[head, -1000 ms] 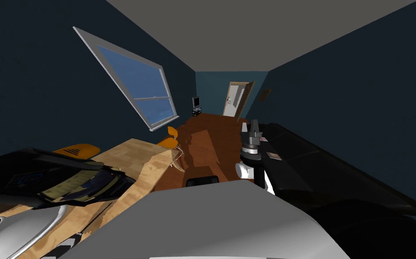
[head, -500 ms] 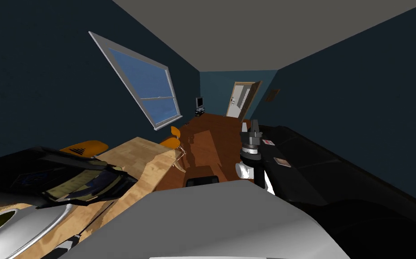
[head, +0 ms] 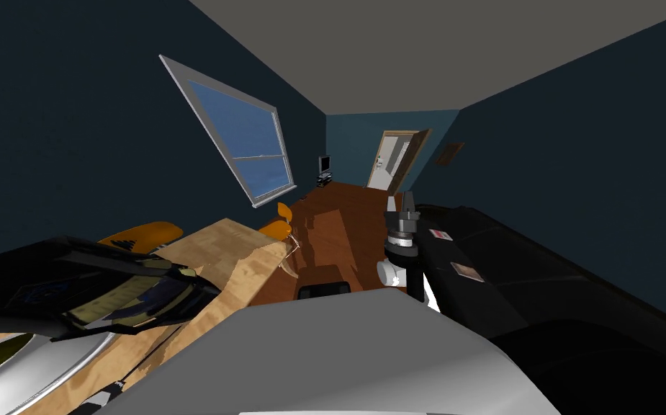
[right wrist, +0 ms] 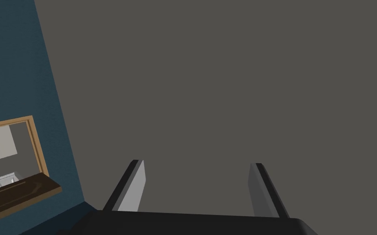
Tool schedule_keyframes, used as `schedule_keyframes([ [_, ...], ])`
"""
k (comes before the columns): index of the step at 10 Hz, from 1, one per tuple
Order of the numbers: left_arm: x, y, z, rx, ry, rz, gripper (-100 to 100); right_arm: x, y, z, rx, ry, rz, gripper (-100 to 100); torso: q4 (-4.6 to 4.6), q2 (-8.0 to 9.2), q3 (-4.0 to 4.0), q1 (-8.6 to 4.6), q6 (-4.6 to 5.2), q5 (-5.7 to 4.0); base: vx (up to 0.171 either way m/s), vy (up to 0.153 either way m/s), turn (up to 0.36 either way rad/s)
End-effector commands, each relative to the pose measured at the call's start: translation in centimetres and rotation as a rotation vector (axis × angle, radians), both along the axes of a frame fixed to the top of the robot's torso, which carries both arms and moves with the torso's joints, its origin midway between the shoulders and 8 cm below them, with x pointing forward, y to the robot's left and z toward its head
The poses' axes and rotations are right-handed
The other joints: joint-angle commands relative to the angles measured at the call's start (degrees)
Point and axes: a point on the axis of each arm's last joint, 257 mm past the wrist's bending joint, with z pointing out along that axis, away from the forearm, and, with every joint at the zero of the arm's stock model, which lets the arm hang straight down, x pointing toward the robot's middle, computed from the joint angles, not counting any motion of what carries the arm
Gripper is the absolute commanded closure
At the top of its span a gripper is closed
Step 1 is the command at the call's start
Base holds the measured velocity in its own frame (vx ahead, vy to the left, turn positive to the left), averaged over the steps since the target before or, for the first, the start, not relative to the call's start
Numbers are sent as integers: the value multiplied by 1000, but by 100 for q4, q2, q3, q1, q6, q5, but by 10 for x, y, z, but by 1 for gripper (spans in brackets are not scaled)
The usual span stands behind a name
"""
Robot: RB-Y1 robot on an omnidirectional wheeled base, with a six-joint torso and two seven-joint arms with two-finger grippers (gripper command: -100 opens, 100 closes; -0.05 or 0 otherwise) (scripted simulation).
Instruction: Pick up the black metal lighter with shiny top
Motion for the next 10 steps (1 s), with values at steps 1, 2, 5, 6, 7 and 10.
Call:
schedule_keyframes([
  [1,0,-1,-1,8,20,-40,100,0,0,0,0,0,0,0,0,0,0,0,0,0,28,-10,-41],
  [2,-1,-2,-1,9,26,-50,100,0,0,0,0,0,0,0,2,16,8,2,-2,1,-3,-5,-16],
  [5,-8,-2,2,5,25,-69,100,0,0,0,0,0,0,0,-8,-6,-6,-4,-19,-1,117,-15,203],
  [6,-10,-3,1,9,42,-94,100,0,0,0,0,0,0,0,-5,1,-2,-3,-6,-1,27,-5,-45],
  [7,-20,-6,3,-15,23,-62,100,0,0,0,0,0,0,0,-2,14,5,3,-3,0,142,-8,262],
  [10,-21,-4,4,6,61,-128,100,0,0,0,0,0,0,0,-7,-1,-5,-2,-6,-2,78,-16,90],
])
